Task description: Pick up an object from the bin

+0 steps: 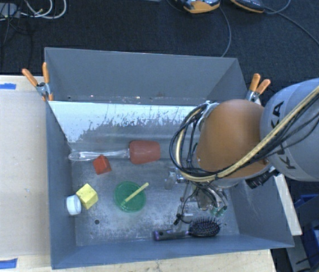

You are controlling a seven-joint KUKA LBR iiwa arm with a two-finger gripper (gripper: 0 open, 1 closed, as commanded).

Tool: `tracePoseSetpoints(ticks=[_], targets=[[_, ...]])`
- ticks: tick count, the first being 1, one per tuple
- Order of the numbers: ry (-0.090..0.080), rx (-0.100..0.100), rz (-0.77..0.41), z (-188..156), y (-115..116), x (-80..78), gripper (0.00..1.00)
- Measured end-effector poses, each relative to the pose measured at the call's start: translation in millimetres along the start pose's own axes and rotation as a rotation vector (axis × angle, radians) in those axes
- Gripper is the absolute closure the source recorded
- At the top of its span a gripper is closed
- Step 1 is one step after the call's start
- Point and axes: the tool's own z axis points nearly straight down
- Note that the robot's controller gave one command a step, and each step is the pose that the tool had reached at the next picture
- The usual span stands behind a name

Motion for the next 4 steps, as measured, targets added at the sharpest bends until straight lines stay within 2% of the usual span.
tracePoseSetpoints(ticks=[1, 2, 3, 4], targets=[[0.000, 0.000, 0.000, 0.0, 0.0, 0.0, 0.00], [0.003, 0.001, -0.083, -42.0, 4.1, -5.5, 0.00], [-0.010, -0.001, -0.096, -12.2, 8.3, -17.2, 0.00], [0.010, 0.001, -0.104, -36.7, 8.7, -24.7, 0.00]])
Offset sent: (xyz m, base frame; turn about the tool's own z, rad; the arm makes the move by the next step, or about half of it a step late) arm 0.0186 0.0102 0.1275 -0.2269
